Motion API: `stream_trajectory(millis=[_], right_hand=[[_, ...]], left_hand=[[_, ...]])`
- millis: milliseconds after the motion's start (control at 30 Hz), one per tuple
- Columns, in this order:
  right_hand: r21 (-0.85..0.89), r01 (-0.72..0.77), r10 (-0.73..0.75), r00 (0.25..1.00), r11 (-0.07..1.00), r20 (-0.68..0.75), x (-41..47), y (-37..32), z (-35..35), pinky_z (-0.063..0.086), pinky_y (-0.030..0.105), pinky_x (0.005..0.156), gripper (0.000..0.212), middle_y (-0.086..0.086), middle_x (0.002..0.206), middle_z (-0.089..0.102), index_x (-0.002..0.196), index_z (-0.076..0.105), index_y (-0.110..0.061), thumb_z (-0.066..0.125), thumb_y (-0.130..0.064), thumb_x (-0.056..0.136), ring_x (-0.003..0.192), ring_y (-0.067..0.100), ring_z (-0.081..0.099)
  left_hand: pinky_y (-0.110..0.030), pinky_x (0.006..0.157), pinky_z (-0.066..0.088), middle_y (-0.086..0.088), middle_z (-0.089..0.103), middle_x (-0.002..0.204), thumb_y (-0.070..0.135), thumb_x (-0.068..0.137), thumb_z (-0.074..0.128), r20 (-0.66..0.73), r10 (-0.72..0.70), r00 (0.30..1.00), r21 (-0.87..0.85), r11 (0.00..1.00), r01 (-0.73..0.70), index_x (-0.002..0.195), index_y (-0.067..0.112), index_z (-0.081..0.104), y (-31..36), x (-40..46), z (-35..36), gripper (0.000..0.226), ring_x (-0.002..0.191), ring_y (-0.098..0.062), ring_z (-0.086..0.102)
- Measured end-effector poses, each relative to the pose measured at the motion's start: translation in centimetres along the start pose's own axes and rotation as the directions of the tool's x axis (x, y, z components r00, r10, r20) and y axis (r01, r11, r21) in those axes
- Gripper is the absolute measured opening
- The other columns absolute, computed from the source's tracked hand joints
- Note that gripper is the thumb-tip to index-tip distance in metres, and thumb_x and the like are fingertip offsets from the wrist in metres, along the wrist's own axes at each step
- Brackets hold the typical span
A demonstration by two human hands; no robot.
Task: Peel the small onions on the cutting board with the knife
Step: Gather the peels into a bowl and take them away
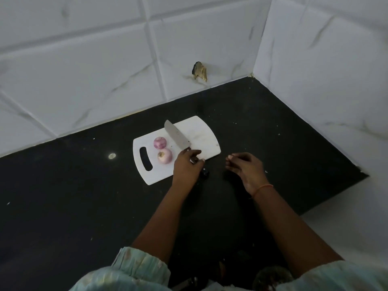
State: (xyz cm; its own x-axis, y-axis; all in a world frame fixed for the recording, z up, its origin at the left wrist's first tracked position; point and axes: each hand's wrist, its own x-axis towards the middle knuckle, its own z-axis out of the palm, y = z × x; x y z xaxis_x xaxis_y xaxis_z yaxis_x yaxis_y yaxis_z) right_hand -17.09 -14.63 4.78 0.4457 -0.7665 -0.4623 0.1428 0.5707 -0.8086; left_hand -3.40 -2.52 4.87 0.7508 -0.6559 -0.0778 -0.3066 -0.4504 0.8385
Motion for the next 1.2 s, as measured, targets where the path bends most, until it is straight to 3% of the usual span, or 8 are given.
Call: stream_trajectory(millis=[133, 233, 400, 600, 733, 833, 1033, 1200], right_hand=[[-0.071, 0.016, -0.02, 0.998, 0.997, -0.055, -1.8, 0.0, -2.6, 0.058, 0.026, 0.067, 0.019, 0.01, 0.083, 0.069, 0.098, 0.071, -0.004, 0.064, 0.008, 0.085, 0.068, 0.017, 0.065], [-0.048, -0.001, -0.003, 0.996, 0.999, -0.094, -3.2, 1.0, -3.2, 0.057, 0.026, 0.066, 0.014, 0.011, 0.085, 0.069, 0.093, 0.072, -0.003, 0.065, 0.006, 0.085, 0.068, 0.019, 0.064], [-0.08, -0.026, 0.019, 0.997, 0.996, -0.081, -4.6, 3.6, -2.3, 0.056, 0.026, 0.058, 0.007, 0.011, 0.079, 0.068, 0.087, 0.068, -0.003, 0.072, 0.001, 0.082, 0.061, 0.018, 0.063], [-0.128, -0.094, 0.089, 0.995, 0.987, -0.048, -3.3, 3.3, 1.1, 0.05, 0.026, 0.052, 0.03, 0.011, 0.075, 0.063, 0.098, 0.064, -0.006, 0.039, 0.01, 0.096, 0.062, 0.018, 0.058], [-0.3, -0.178, 0.16, 0.984, 0.937, -0.084, -1.2, 1.2, 5.5, 0.025, 0.029, 0.047, 0.033, 0.005, 0.059, 0.038, 0.075, 0.063, -0.008, 0.035, 0.005, 0.088, 0.049, 0.016, 0.03], [-0.434, -0.174, 0.183, 0.983, 0.884, -0.021, 0.3, 0.1, 8.4, 0.025, 0.029, 0.048, 0.034, 0.003, 0.06, 0.034, 0.067, 0.065, -0.01, 0.045, -0.021, 0.092, 0.048, 0.014, 0.025], [-0.77, 0.286, -0.102, 0.955, 0.571, 0.28, 1.9, 0.1, 12.3, 0.047, 0.037, 0.081, 0.044, 0.013, 0.091, 0.067, 0.096, 0.07, 0.002, 0.06, -0.041, 0.092, 0.087, 0.026, 0.061], [-0.862, 0.435, -0.172, 0.899, 0.259, 0.402, 3.4, 1.0, 14.3, 0.041, 0.031, 0.057, 0.052, 0.002, 0.054, 0.054, 0.058, 0.056, -0.007, 0.065, -0.052, 0.084, 0.054, 0.017, 0.053]], left_hand=[[-0.022, 0.087, 0.043, 0.005, 0.043, 0.13, 0.027, 0.089, 0.072, 0.064, 0.041, 0.997, 0.123, 0.991, -0.049, 0.131, 0.023, 0.06, -0.3, -1.3, 1.2, 0.044, 0.096, -0.002, 0.049], [-0.024, 0.087, 0.044, 0.004, 0.032, 0.142, 0.031, 0.084, 0.077, 0.063, 0.07, 0.996, 0.173, 0.982, -0.08, 0.132, 0.023, 0.056, -1.0, -1.7, 1.8, 0.053, 0.109, -0.008, 0.052], [-0.027, 0.089, 0.049, 0.002, 0.03, 0.143, 0.02, 0.085, 0.075, 0.008, 0.086, 0.996, 0.184, 0.979, -0.086, 0.108, 0.015, 0.06, -1.3, -2.3, 2.1, 0.028, 0.102, -0.011, 0.056], [-0.027, 0.081, 0.053, 0.004, 0.038, 0.127, 0.016, 0.085, 0.071, -0.17, -0.068, 0.983, -0.204, 0.978, 0.032, 0.115, 0.023, 0.055, -1.1, -3.5, 0.4, 0.035, 0.091, -0.007, 0.06], [-0.027, 0.063, 0.054, -0.009, 0.061, 0.11, 0.01, 0.095, 0.056, -0.013, -0.362, 0.932, -0.611, 0.741, 0.279, 0.122, 0.025, 0.041, 0.0, -3.6, -0.5, 0.034, 0.075, -0.015, 0.062], [-0.028, 0.062, 0.047, -0.006, 0.066, 0.106, 0.012, 0.103, 0.042, 0.072, -0.454, 0.888, -0.719, 0.594, 0.361, 0.124, 0.027, 0.033, 0.8, -3.0, -0.6, 0.028, 0.071, -0.015, 0.057], [-0.041, 0.07, 0.055, -0.006, 0.06, 0.11, 0.01, 0.103, 0.04, -0.065, -0.332, 0.941, -0.534, 0.808, 0.249, 0.123, 0.025, 0.029, 0.4, -2.2, -0.3, 0.027, 0.078, -0.027, 0.063], [-0.035, 0.081, 0.056, -0.005, 0.056, 0.118, -0.005, 0.094, 0.048, -0.238, -0.056, 0.97, -0.163, 0.987, 0.017, 0.121, 0.018, 0.036, -0.3, -2.9, 0.9, 0.038, 0.099, -0.019, 0.062]])
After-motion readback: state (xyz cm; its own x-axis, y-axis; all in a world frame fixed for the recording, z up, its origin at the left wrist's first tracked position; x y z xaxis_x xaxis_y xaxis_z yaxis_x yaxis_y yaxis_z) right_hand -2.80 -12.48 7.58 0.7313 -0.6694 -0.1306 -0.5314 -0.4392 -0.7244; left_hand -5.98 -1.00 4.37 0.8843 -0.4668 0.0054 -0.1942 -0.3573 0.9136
